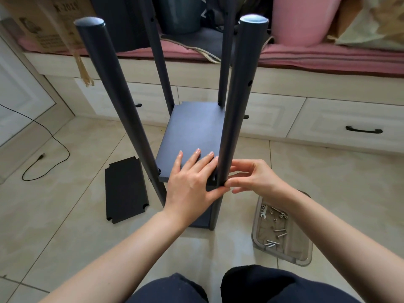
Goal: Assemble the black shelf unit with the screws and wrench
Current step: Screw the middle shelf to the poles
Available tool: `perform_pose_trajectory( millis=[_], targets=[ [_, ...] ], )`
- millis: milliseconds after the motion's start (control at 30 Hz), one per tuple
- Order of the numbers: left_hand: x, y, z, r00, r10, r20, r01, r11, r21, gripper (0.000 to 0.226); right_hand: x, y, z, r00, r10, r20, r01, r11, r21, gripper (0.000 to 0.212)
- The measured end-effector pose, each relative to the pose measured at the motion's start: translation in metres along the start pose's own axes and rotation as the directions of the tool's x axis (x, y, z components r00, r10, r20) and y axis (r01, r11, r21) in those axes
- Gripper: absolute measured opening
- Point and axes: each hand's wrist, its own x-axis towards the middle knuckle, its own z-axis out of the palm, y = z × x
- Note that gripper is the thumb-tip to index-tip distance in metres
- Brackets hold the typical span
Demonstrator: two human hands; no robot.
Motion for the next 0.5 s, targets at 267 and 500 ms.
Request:
perform_pose_trajectory(
  millis=[267, 500],
  targets=[
    [0.001, 0.003, 0.002, 0.999, -0.037, -0.002, 0.037, 0.997, -0.065, 0.059, 0.010, 0.005, -0.008, 0.986, 0.157, -0.046, -0.150, 0.980, 0.128, 0.032],
    [0.002, 0.004, 0.001, 0.997, -0.078, 0.012, 0.078, 0.996, -0.044, 0.069, 0.035, -0.014, 0.010, 0.958, 0.287, 0.031, -0.288, 0.944, 0.160, 0.053]
  ],
)
